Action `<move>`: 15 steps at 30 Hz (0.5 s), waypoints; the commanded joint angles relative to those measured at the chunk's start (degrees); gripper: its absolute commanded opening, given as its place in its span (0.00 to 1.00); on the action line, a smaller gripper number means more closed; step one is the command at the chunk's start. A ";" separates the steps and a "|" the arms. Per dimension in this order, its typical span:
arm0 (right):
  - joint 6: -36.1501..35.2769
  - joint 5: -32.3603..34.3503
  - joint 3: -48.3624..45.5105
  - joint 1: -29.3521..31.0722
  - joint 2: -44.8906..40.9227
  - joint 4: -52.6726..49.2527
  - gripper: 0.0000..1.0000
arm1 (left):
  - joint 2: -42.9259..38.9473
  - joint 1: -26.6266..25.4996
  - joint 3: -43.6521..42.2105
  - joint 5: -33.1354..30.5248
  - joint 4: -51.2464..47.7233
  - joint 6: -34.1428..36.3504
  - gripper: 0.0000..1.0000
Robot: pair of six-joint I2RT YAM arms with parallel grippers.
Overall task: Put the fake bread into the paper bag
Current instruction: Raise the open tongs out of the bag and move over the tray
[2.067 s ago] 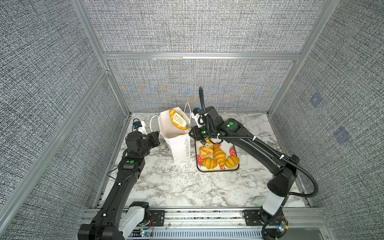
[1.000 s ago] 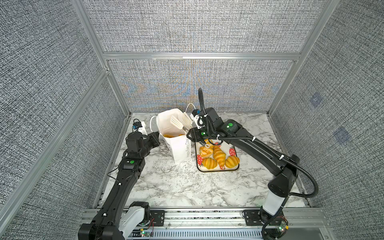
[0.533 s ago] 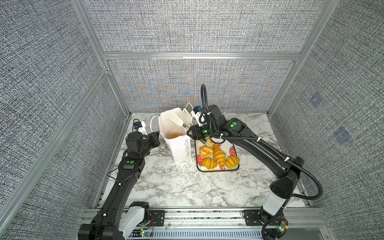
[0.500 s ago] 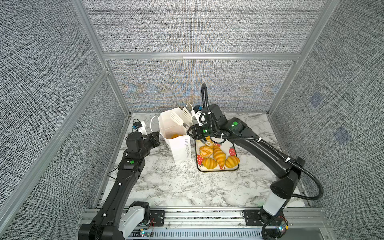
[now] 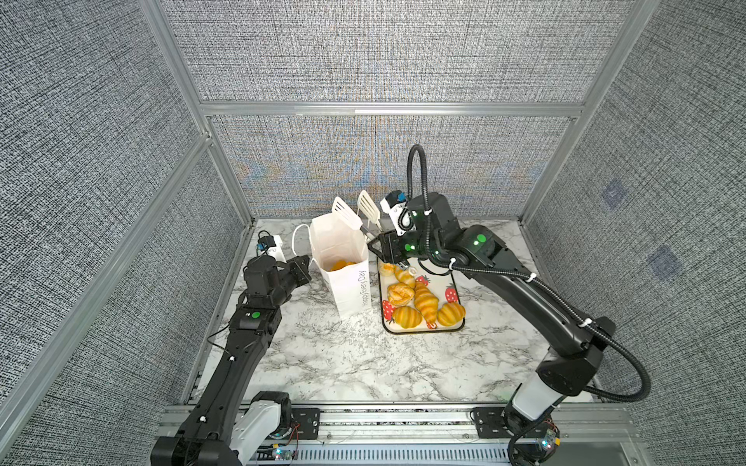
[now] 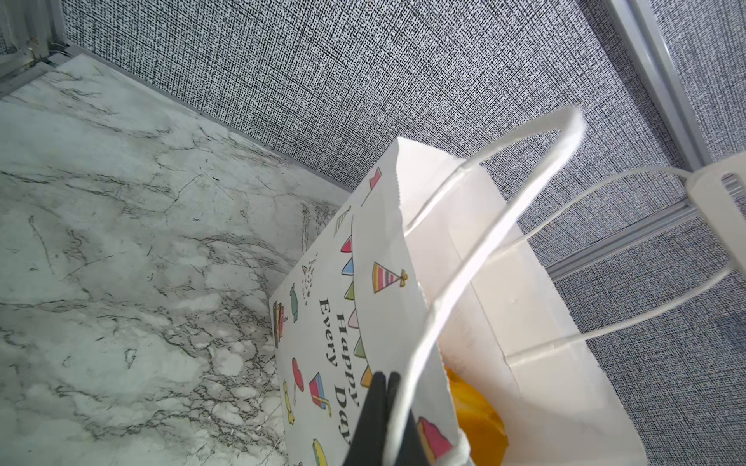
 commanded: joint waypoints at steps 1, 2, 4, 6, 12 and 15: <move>-0.75 2.32 0.18 -0.46 -1.22 0.12 0.55 | 0.00 -0.01 0.28 0.68 0.03 -0.02 0.00; -0.80 2.59 -0.14 -0.68 -1.67 0.07 0.55 | -0.10 -0.01 0.32 0.62 0.02 0.00 0.00; -0.78 3.20 -1.08 -1.28 -2.60 0.09 0.55 | -0.31 -0.04 0.31 0.48 -0.05 0.06 0.00; -0.55 3.48 -2.11 -2.06 -3.61 0.15 0.55 | -0.35 0.03 0.27 0.47 -0.15 0.15 0.00; 0.41 3.66 -6.25 -4.91 -7.59 1.26 0.55 | -0.53 0.02 0.24 0.46 -0.30 0.15 0.00; 0.88 3.75 -7.79 -6.50 -8.94 1.17 0.55 | -0.66 -0.01 0.22 0.50 -0.31 0.15 0.00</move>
